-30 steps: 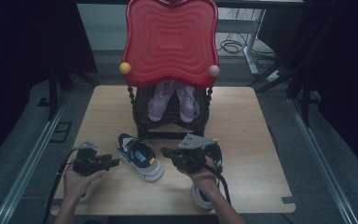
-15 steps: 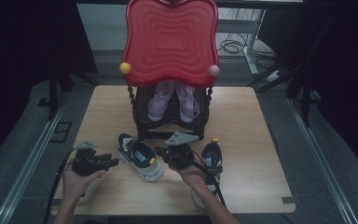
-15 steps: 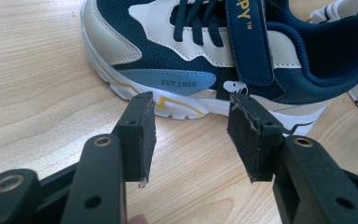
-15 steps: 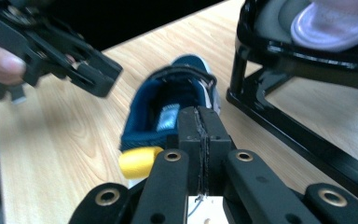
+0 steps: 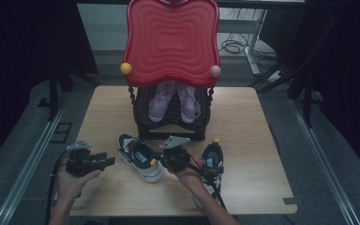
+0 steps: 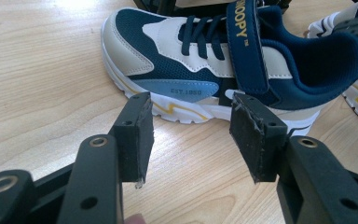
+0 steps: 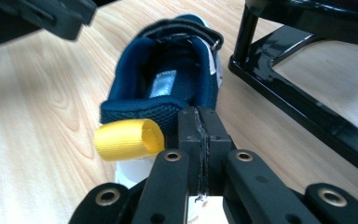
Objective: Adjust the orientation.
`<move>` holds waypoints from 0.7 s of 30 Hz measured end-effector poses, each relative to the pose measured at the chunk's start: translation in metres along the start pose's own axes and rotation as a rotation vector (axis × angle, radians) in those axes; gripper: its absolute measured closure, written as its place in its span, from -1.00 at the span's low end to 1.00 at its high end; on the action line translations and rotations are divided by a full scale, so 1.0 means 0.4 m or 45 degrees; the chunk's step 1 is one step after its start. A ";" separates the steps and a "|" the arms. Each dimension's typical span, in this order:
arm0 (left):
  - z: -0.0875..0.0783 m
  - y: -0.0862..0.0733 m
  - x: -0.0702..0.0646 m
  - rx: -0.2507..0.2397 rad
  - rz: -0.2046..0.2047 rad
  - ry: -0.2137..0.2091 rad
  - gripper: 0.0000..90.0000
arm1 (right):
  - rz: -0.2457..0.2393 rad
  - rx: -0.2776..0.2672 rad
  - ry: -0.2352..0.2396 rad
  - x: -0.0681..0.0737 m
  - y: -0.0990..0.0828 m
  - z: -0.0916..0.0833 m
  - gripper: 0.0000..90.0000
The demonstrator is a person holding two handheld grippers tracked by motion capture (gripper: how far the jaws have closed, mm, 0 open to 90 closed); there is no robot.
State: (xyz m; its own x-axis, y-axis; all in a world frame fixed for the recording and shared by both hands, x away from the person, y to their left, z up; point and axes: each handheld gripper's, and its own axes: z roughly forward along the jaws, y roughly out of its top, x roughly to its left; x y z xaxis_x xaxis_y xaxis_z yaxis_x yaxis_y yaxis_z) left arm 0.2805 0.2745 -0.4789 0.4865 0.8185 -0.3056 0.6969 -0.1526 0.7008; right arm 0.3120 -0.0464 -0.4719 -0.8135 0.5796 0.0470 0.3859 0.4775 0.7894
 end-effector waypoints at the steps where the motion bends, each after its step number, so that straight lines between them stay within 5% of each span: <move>1: -0.002 0.000 0.000 -0.002 0.002 0.002 0.08 | -0.016 0.005 -0.015 0.004 0.000 0.001 0.97; 11: -0.009 0.000 0.007 -0.004 0.000 0.015 0.07 | -0.019 0.004 0.047 0.014 -0.002 0.009 0.97; 21: -0.013 -0.003 0.018 -0.003 -0.009 0.023 0.06 | -0.047 -0.006 0.158 0.067 0.002 0.026 0.97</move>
State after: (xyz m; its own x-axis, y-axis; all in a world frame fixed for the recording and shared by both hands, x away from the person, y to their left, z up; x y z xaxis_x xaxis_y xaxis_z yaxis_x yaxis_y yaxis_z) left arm 0.2802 0.2835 -0.4785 0.4721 0.8294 -0.2986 0.6989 -0.1457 0.7002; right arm 0.2950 -0.0234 -0.4765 -0.8748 0.4754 0.0929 0.3527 0.4937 0.7949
